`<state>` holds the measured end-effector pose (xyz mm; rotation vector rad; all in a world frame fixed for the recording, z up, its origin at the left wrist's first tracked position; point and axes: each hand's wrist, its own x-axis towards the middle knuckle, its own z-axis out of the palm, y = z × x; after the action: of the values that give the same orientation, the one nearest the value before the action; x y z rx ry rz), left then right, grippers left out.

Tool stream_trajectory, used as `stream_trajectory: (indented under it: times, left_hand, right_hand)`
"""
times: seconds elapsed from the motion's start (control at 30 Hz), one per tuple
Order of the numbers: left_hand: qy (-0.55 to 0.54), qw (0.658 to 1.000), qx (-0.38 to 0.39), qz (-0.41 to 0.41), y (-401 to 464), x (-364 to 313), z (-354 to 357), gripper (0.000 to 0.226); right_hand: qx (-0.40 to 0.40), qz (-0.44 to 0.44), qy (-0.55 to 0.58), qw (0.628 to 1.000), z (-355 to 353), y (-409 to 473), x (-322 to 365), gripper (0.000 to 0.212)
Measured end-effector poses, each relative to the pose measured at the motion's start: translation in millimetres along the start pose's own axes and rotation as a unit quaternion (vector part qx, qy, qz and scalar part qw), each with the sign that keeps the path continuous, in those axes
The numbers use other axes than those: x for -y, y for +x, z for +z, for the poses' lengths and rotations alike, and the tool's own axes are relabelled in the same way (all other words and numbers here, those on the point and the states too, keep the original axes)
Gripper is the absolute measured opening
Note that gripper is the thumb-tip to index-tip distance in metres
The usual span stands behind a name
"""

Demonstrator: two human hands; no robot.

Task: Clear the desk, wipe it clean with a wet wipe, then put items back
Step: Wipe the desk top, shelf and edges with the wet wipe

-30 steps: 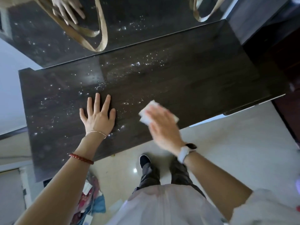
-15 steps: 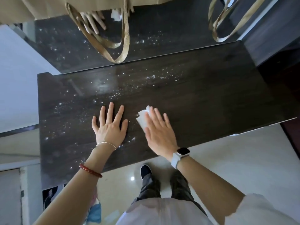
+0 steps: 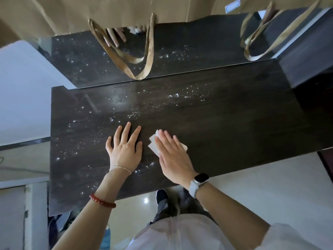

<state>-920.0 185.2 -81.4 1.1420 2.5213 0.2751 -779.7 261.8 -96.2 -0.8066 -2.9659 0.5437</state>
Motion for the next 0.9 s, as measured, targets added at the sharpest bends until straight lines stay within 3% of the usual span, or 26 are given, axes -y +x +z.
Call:
stream_trajectory:
  times: [0.1, 0.17, 0.27, 0.33, 0.4, 0.47, 0.53, 0.57, 0.6, 0.67, 0.8, 0.83, 0.9]
  left_hand:
    - [0.003, 1.000, -0.020, -0.015, 3, -8, 0, 0.052]
    - [0.003, 0.999, -0.023, -0.026, 12, -16, -1, 0.055]
    - [0.006, 0.999, -0.011, -0.038, 33, -28, 0, 0.058]
    - [0.008, 0.999, -0.007, -0.050, 49, -37, 1, 0.059]
    - [0.003, 0.998, -0.004, -0.064, 61, -43, 2, 0.060]
    - [0.004, 0.997, 0.000, -0.077, 67, -46, 4, 0.059]
    - [0.011, 0.996, 0.002, -0.085, 68, -46, 6, 0.058]
    - [0.013, 0.996, 0.001, -0.087, 66, -44, 6, 0.058]
    - [0.015, 0.996, -0.002, -0.090, 65, -43, 7, 0.058]
    - [0.025, 0.995, -0.003, -0.098, 63, -42, 8, 0.058]
    - [0.039, 0.993, 0.005, -0.112, 64, -43, 8, 0.058]
    - [0.038, 0.993, 0.006, -0.114, 64, -43, 8, 0.058]
    - [0.040, 0.993, 0.007, -0.114, 64, -43, 9, 0.057]
  right_hand:
    - [-0.021, 0.041, -0.001, 0.999, -10, 5, -54, 0.055]
    - [-0.077, 0.161, -0.017, 0.984, -21, 13, -104, 0.053]
    - [-0.122, 0.351, 0.010, 0.928, -49, 35, -163, 0.049]
    - [-0.149, 0.401, 0.020, 0.904, -55, 60, -172, 0.049]
    - [-0.156, 0.314, 0.007, 0.936, -44, 75, -144, 0.049]
    - [-0.100, 0.129, -0.002, 0.987, -25, 76, -96, 0.052]
    - [-0.034, -0.013, -0.015, 0.999, -20, 66, -69, 0.053]
    - [-0.023, -0.042, -0.017, 0.999, -25, 65, -76, 0.053]
    - [-0.028, -0.039, -0.028, 0.998, -30, 66, -95, 0.054]
    - [-0.058, 0.048, -0.064, 0.995, -44, 70, -147, 0.053]
    - [-0.124, 0.344, 0.009, 0.931, -71, 97, -206, 0.050]
    - [-0.135, 0.350, 0.022, 0.927, -69, 108, -193, 0.051]
    - [-0.135, 0.238, 0.028, 0.961, -51, 125, -145, 0.054]
